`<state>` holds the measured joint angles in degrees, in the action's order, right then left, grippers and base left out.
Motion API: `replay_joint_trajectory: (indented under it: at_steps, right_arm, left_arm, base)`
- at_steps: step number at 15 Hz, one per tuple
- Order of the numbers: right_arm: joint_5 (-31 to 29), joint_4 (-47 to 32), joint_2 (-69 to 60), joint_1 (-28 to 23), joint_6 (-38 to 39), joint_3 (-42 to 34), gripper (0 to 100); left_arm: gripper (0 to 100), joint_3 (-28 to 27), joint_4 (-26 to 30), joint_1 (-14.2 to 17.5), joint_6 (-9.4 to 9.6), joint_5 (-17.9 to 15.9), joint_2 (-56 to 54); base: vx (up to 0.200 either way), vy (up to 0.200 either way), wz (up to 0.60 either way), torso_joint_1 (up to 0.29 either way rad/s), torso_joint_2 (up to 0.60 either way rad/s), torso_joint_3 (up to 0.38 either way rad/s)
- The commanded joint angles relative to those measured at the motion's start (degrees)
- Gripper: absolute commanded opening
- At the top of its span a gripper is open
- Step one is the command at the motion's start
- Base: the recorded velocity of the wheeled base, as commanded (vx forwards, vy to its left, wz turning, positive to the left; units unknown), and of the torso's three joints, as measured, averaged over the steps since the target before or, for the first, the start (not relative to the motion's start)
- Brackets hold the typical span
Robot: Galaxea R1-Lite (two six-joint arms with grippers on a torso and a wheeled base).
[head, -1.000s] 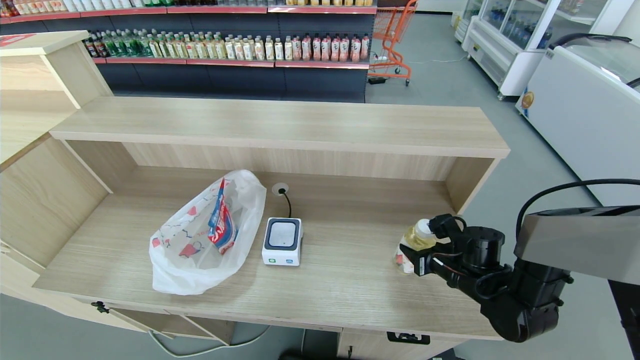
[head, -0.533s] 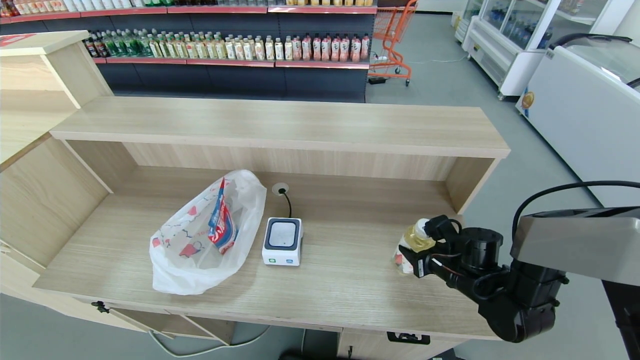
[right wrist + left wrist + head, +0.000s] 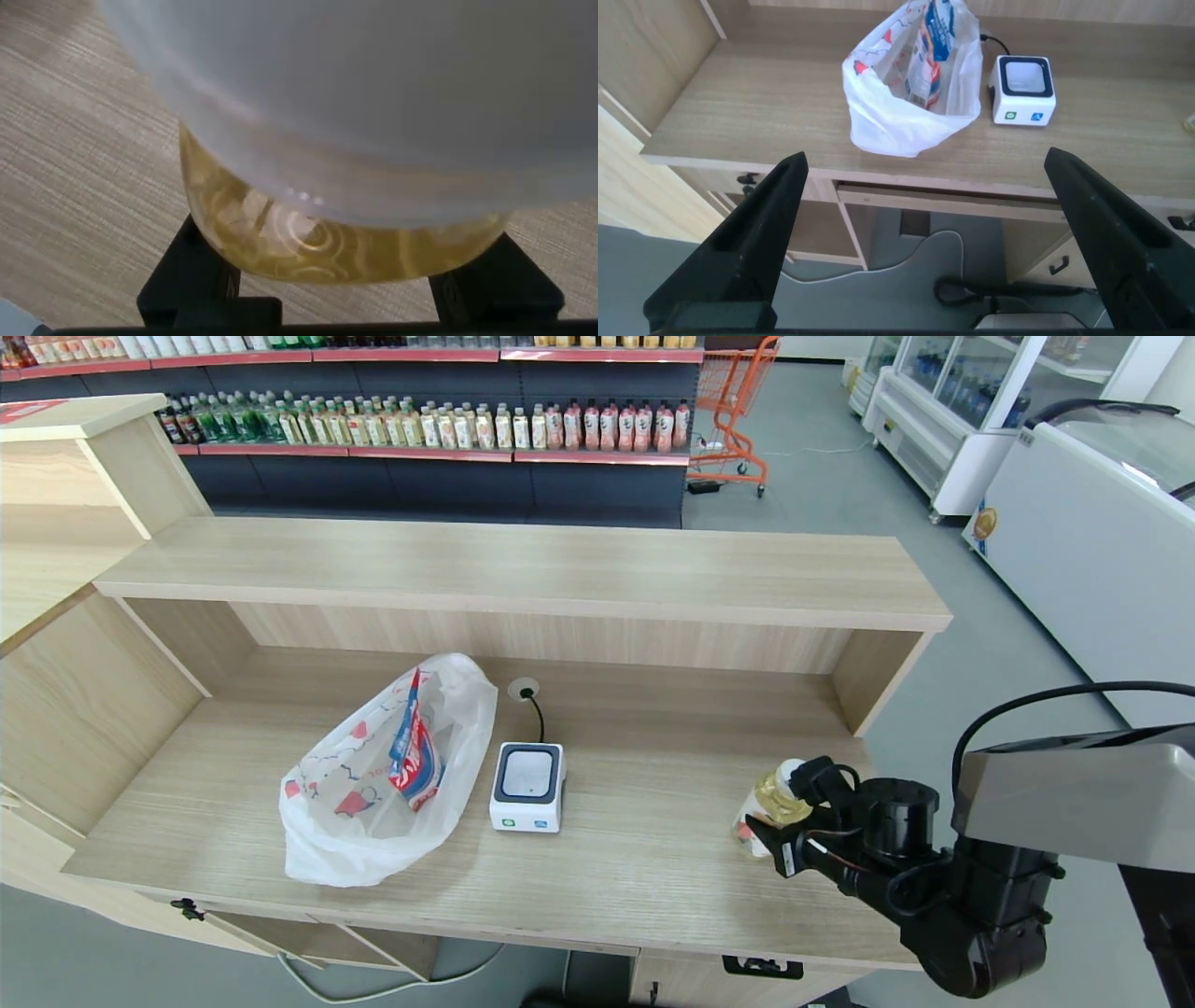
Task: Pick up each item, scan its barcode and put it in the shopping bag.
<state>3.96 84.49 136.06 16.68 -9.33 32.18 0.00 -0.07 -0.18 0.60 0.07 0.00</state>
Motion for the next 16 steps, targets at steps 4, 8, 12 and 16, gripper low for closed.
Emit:
replay_joint_trajectory:
  at_steps: [4, 8, 12, 16]
  right_arm:
    - [0.17, 0.23, -4.49, 0.11, 3.88, 0.07, 0]
    - [12.03, -19.54, -28.66, 0.29, 18.55, -1.95, 0]
    - [30.4, -30.7, -44.13, 3.27, 25.94, -3.09, 0]
    - [43.06, -42.04, -54.15, 4.42, 27.87, -4.15, 0]
  left_arm:
    - [100, 0.0, -0.01, 0.01, 0.02, 0.01, 0.09]
    - [100, 0.0, -0.01, 0.01, 0.02, 0.01, 0.09]
    - [100, 0.0, -0.01, 0.01, 0.02, 0.01, 0.0]
    - [100, 0.0, -0.01, 0.01, 0.02, 0.01, 0.09]
  base:
    - [0.0, 0.0, 0.0, 0.0, 0.0, 0.0]
    - [0.0, 0.0, 0.0, 0.0, 0.0, 0.0]
    - [0.0, 0.0, 0.0, 0.0, 0.0, 0.0]
    - [0.0, 0.0, 0.0, 0.0, 0.0, 0.0]
